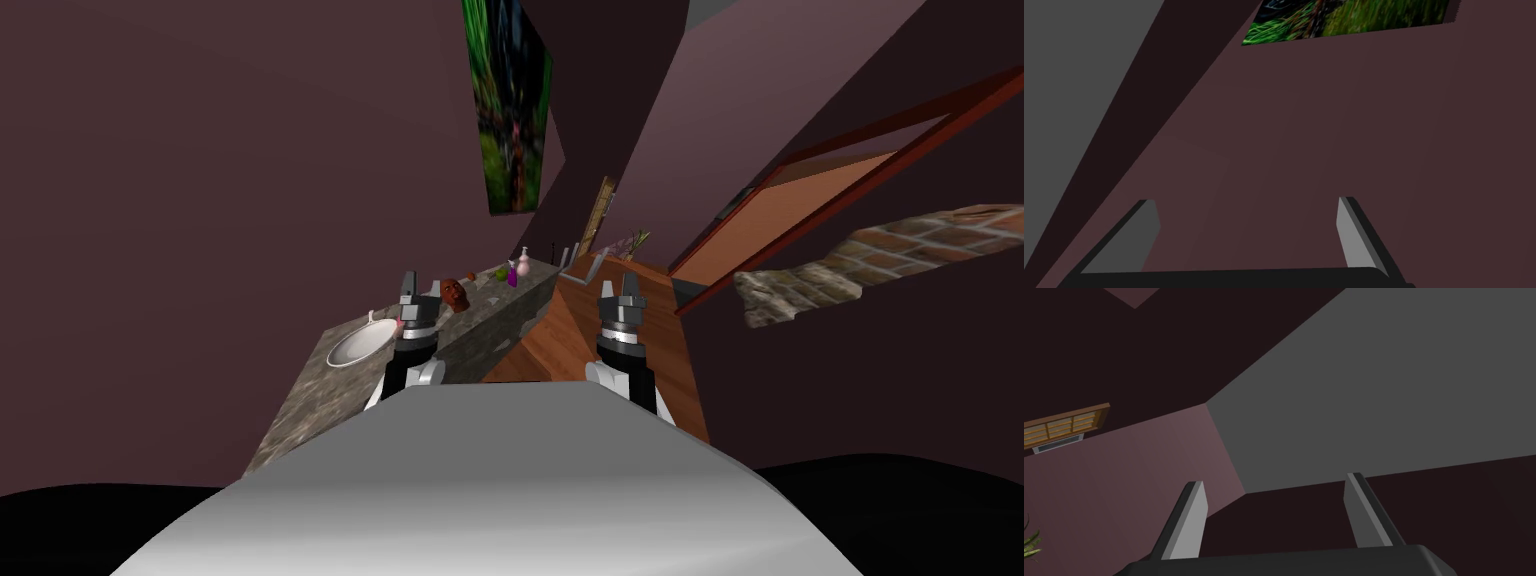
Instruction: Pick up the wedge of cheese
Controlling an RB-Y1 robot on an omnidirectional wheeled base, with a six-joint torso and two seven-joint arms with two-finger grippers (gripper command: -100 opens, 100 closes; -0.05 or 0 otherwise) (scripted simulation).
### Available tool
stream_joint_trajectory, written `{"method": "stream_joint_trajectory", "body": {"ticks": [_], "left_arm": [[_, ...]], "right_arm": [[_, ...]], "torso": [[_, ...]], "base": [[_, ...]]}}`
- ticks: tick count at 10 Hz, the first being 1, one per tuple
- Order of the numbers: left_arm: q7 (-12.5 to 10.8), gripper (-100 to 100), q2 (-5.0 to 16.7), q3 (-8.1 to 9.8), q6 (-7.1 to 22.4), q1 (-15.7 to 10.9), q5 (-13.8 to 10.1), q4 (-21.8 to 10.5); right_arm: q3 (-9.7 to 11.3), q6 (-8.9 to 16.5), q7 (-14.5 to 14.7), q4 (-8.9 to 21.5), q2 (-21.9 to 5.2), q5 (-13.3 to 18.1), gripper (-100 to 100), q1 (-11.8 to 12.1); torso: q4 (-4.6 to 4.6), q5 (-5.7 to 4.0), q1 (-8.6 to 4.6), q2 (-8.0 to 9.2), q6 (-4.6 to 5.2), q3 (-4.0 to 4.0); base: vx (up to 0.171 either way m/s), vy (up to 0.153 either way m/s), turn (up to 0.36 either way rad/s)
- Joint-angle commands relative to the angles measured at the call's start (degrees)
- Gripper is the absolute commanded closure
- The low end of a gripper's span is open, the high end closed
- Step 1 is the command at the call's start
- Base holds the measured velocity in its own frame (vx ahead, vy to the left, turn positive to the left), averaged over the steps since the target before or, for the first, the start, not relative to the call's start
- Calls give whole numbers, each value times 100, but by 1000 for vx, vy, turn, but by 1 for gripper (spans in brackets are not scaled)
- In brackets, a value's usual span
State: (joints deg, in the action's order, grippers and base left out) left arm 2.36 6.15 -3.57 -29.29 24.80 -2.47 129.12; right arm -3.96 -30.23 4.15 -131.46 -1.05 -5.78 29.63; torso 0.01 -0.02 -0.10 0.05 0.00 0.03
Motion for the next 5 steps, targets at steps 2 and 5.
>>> {"method": "stream_joint_trajectory", "body": {"ticks": [2,5], "left_arm": [[-13,-100,133,32,419,-238,-119,-53],[-20,-100,208,52,805,-427,-201,-118]], "right_arm": [[0,0,0,0,0,0,0,0],[0,0,0,0,0,0,0,0]], "torso": [[0,0,2,-2,0,-1],[-1,0,0,-4,0,-2]], "base": [[-9,-22,28],[-7,-25,32]]}}
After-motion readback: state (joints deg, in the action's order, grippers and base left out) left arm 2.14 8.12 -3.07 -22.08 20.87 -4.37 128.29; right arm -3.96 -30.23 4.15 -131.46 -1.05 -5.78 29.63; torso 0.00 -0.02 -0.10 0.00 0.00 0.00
